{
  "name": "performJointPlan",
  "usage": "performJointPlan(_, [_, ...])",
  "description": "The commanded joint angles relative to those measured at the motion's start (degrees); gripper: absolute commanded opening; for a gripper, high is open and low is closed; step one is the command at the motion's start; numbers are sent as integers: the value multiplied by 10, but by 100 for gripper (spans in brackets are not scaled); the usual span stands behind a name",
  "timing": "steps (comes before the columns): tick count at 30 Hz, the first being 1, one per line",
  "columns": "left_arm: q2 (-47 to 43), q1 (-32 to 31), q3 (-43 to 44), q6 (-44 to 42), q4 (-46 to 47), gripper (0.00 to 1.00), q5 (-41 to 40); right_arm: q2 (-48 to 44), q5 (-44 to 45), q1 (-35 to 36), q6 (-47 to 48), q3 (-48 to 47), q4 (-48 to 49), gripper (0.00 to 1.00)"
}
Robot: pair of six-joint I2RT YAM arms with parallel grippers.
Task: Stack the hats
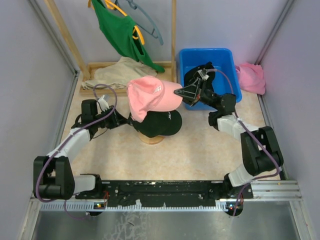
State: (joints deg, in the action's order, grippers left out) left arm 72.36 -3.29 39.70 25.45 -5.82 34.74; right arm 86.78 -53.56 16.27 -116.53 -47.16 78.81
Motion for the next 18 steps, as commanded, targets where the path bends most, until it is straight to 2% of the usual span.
performJointPlan(1, [-8,-2,-14,2,22,33,-13,11,32,18,13,7,56,0])
performJointPlan(7, [-8,-1,-23,11,37,33,-5,70,69,55,-27,15,137,0])
performJointPlan(11, [-8,-2,-22,22,44,33,1,108,91,86,-28,3,154,0])
performJointPlan(18, [-9,-1,-26,35,53,32,11,172,102,85,-10,-3,199,0])
